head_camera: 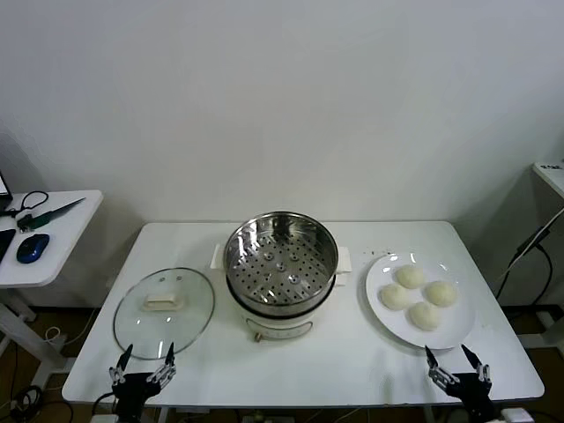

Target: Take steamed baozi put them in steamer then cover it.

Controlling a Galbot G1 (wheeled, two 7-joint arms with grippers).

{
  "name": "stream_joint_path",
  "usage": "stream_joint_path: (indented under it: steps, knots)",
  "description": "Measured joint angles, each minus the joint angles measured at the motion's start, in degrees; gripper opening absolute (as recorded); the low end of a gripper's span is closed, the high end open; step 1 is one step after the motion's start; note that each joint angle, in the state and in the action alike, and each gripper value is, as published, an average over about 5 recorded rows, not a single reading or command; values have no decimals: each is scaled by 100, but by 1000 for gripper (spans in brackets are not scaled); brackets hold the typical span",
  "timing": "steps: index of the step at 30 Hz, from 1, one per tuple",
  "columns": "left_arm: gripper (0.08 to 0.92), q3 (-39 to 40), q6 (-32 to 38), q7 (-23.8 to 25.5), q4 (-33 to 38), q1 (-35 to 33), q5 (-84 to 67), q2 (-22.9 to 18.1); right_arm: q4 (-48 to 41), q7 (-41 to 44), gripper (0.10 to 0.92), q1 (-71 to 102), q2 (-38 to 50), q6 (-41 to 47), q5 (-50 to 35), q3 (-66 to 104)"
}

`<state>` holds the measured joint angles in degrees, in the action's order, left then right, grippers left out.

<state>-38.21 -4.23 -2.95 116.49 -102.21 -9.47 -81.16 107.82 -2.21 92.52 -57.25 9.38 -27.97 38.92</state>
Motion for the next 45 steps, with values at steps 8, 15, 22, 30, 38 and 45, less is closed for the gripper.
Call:
stream_joint_path:
  steps: [8,15,22,30,38,45]
  knots:
    - [823,46,110,21,9,61,6,-20,-755,948,823,-2131,1231,929,161,-1036]
    - [823,86,241,64,11,87,27,-45,-1849,3090,823,-4674,2443,638,1057,-3054]
    - [823,145,343,132,-63,128,106,-84,-2972,5257,823,-7329,2869,-256,1819,-5588]
    - [823,147,396,167,-125,171,134,-105,-4199,6506,823,-9655,2456,-748,2103,-7998]
    - [823,154,407,183,-95,188,136,-140,-5198,6855,823,-10305,1716,-946,2470,-8907]
    - [823,191,461,183,-129,153,148,-157,-5874,7004,823,-10334,1225,-1135,2746,-9161]
